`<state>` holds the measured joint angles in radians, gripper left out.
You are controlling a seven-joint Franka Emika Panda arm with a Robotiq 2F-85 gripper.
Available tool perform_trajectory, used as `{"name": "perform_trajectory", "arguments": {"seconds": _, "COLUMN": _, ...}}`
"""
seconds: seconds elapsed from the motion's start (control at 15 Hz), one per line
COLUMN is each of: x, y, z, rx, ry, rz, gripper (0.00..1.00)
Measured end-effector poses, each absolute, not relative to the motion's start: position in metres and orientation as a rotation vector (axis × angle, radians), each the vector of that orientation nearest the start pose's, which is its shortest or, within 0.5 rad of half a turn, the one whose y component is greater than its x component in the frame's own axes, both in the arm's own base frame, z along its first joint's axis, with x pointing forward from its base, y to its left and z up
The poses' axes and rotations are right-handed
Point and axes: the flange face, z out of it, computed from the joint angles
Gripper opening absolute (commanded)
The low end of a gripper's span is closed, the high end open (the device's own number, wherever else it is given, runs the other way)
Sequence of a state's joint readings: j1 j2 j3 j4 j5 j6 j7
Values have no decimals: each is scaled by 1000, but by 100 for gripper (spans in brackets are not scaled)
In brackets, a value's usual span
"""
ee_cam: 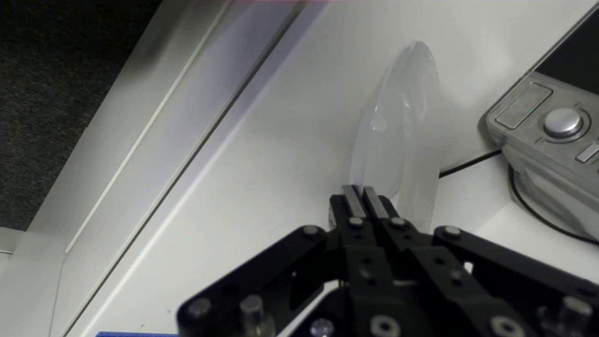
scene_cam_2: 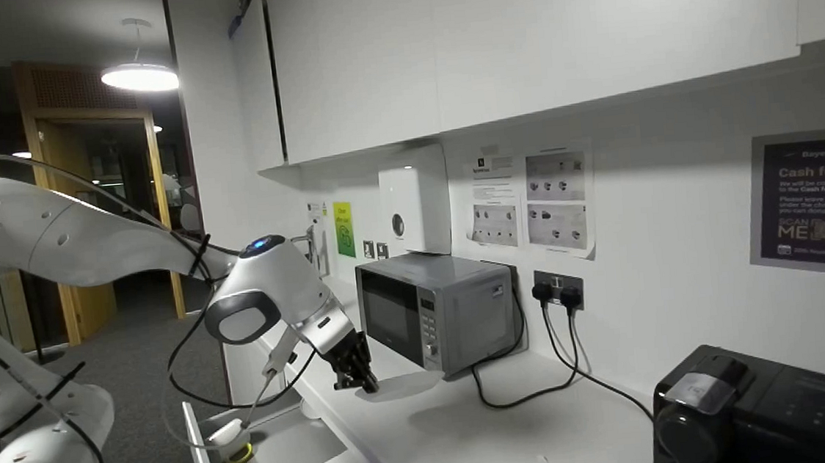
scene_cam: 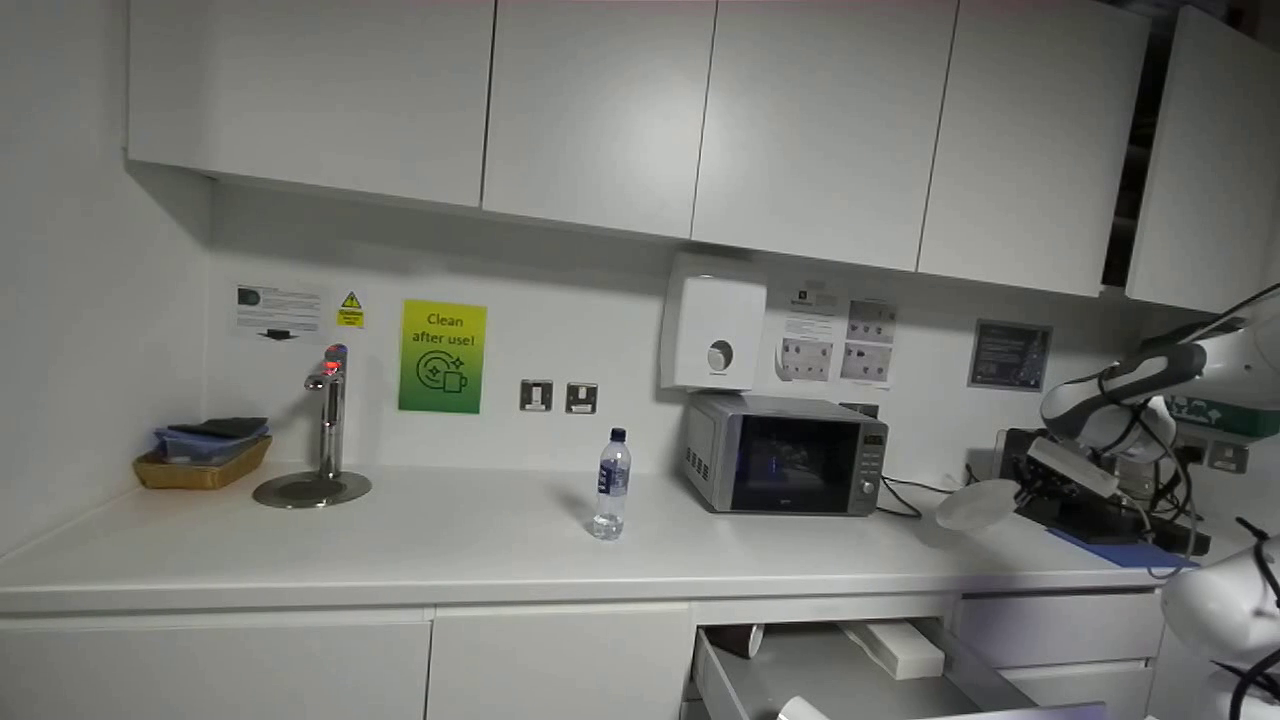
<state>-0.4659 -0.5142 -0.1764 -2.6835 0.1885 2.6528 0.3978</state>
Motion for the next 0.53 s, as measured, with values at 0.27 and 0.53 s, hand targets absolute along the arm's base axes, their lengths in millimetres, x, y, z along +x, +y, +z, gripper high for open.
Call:
{"name": "perform_trajectory", "arguments": {"seconds": 0.27, "x": 319, "y": -264, "z": 439, "rx": -2326, "ry": 1721, "rz": -761, "gripper": 1}}
{"name": "perform_trajectory", "arguments": {"seconds": 0.53, "x": 317, "y": -274, "z": 433, "rx": -2247, "ry": 1807, "rz": -783, "gripper": 1}}
